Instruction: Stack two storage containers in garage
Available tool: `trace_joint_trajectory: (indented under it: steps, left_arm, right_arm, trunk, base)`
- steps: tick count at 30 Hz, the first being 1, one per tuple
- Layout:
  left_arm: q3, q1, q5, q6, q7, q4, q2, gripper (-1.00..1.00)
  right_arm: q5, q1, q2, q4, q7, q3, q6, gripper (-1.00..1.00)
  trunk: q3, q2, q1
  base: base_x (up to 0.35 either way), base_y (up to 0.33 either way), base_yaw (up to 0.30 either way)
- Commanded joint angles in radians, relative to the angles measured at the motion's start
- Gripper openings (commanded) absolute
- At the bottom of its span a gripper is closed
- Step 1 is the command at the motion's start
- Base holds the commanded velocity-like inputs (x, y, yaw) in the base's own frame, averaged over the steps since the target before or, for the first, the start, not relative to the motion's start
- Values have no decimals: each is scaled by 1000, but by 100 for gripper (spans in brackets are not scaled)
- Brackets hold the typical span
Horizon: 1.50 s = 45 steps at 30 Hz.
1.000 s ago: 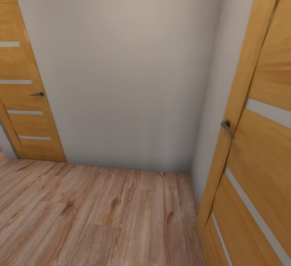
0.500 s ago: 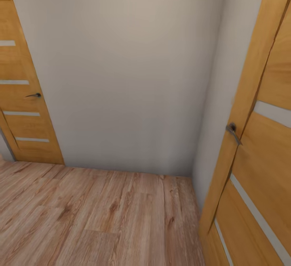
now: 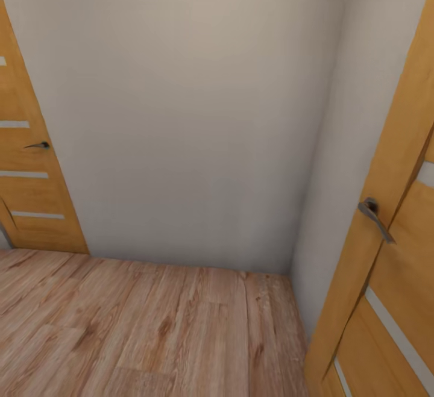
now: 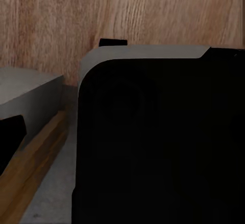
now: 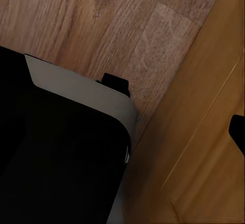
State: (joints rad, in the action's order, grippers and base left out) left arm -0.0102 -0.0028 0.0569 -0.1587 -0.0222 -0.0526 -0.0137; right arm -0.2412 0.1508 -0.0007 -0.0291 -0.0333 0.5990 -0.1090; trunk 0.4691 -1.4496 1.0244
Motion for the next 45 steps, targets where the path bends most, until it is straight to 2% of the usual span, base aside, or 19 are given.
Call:
trace_joint_trajectory:
  steps: [1, 34, 45]
  left_arm:
    - [0, 0, 6, -2, -2, 0, 0, 100]
    - [-1, 0, 7, -2, -1, -1, 0, 100]
    - [-1, 0, 6, -2, -1, -1, 0, 100]
  right_arm:
    - [-9, 1, 1, -3, 0, 8, -6, 100]
    - [-10, 1, 2, -3, 0, 8, -6, 100]
    - [-10, 1, 1, -3, 0, 8, -9, 100]
  trunk:
    - [1, 0, 1]
    - [1, 0, 1]
    - [1, 0, 1]
  base:
    - [321, 0, 0]
    - [321, 0, 1]
    - [89, 0, 236]
